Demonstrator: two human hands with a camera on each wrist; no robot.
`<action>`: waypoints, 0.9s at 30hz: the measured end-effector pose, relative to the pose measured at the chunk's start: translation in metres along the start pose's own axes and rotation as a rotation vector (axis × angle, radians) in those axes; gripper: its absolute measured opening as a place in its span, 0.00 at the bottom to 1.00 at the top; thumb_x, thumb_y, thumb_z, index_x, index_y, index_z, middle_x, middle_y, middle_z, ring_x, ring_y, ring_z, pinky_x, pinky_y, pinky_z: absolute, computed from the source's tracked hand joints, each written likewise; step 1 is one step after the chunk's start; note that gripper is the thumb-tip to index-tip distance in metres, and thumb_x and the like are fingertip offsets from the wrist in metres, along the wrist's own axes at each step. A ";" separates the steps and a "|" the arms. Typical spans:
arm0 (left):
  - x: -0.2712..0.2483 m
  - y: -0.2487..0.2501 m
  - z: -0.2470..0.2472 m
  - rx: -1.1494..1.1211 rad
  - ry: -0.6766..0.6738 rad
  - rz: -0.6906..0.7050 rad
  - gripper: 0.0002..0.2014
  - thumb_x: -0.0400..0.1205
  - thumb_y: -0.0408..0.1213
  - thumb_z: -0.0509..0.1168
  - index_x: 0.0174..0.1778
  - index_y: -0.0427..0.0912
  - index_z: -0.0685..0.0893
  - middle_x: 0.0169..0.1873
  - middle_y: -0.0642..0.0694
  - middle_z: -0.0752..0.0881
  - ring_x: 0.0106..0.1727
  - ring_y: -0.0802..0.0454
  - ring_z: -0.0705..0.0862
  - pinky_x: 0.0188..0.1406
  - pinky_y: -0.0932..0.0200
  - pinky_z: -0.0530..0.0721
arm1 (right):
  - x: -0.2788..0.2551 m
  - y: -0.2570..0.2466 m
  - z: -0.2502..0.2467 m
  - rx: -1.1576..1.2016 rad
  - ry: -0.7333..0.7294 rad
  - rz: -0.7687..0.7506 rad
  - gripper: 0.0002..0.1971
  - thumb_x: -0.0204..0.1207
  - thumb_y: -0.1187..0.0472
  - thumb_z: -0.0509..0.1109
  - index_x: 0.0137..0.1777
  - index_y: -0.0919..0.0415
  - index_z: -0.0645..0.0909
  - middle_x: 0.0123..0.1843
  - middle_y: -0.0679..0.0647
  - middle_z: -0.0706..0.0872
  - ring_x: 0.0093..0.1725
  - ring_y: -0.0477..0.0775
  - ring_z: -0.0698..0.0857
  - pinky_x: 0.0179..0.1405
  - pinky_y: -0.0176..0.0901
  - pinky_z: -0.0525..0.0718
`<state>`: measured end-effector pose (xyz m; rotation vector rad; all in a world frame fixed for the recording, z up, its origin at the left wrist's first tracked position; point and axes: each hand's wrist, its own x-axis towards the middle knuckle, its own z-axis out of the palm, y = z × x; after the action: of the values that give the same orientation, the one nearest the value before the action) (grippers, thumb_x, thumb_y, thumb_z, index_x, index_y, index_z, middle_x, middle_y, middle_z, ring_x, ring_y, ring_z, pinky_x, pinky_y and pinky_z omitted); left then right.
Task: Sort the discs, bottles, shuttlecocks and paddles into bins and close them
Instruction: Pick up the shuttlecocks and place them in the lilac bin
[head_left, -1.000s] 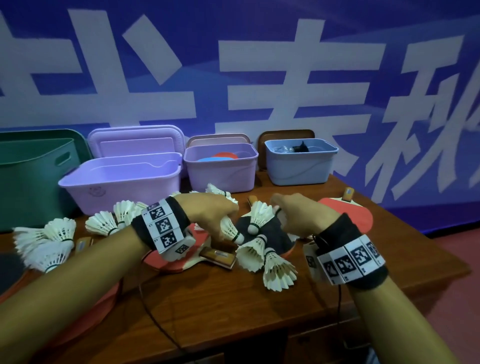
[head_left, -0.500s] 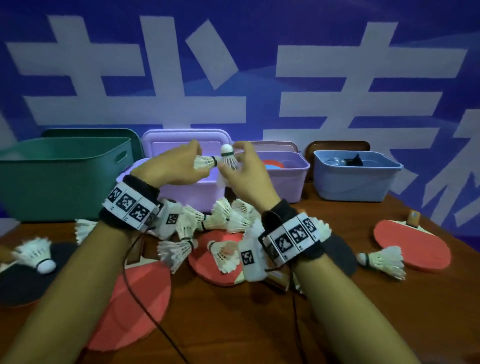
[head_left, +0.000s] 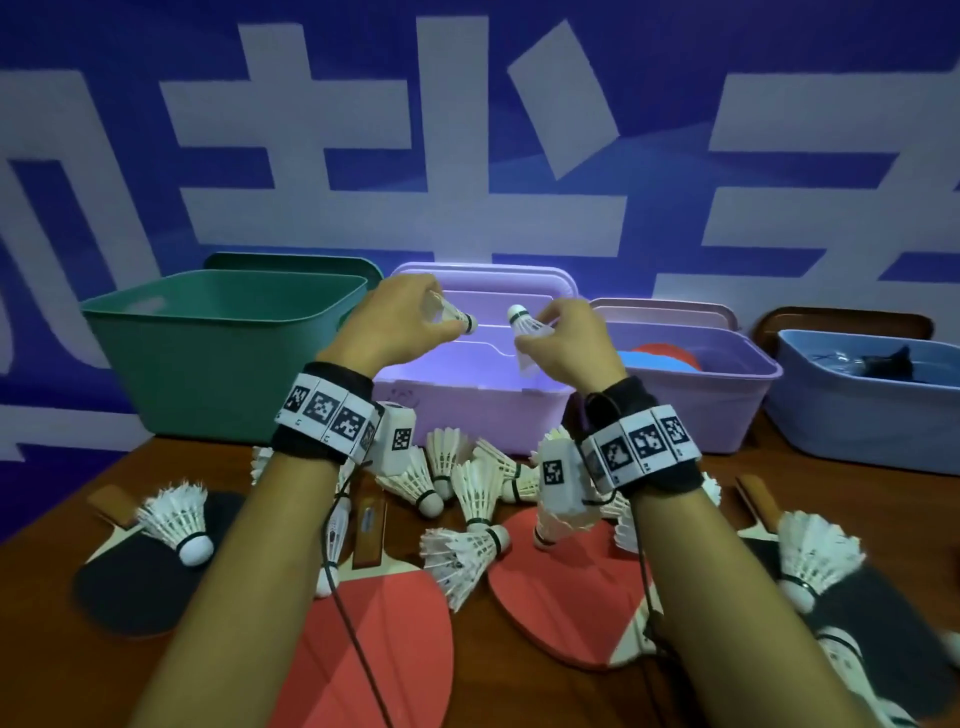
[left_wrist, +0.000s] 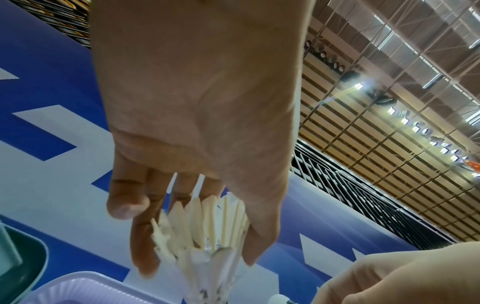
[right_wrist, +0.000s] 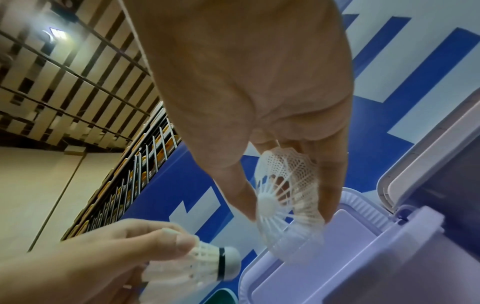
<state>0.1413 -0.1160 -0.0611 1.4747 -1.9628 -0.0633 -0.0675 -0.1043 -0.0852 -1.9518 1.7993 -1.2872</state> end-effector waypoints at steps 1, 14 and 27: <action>0.001 -0.003 0.002 0.000 0.001 -0.007 0.20 0.74 0.59 0.75 0.44 0.45 0.83 0.37 0.60 0.85 0.44 0.49 0.85 0.44 0.47 0.84 | 0.005 0.002 0.002 -0.008 -0.017 -0.003 0.20 0.78 0.52 0.72 0.49 0.74 0.85 0.46 0.69 0.88 0.44 0.66 0.85 0.42 0.54 0.82; 0.012 -0.031 0.029 0.010 0.077 0.003 0.27 0.76 0.42 0.77 0.69 0.43 0.75 0.64 0.44 0.75 0.60 0.43 0.79 0.54 0.52 0.78 | 0.024 0.031 0.009 0.021 -0.038 0.050 0.24 0.80 0.47 0.71 0.66 0.64 0.76 0.61 0.62 0.83 0.59 0.63 0.81 0.51 0.48 0.79; 0.007 -0.012 0.030 0.009 0.001 0.133 0.20 0.84 0.41 0.71 0.72 0.43 0.80 0.68 0.46 0.81 0.64 0.47 0.82 0.65 0.55 0.78 | 0.004 -0.013 -0.058 -0.154 -0.257 -0.067 0.29 0.81 0.40 0.67 0.77 0.55 0.74 0.76 0.52 0.77 0.70 0.55 0.80 0.57 0.44 0.76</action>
<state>0.1342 -0.1365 -0.0860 1.3462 -2.0576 0.0036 -0.0989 -0.0808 -0.0398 -2.1606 1.7633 -0.8876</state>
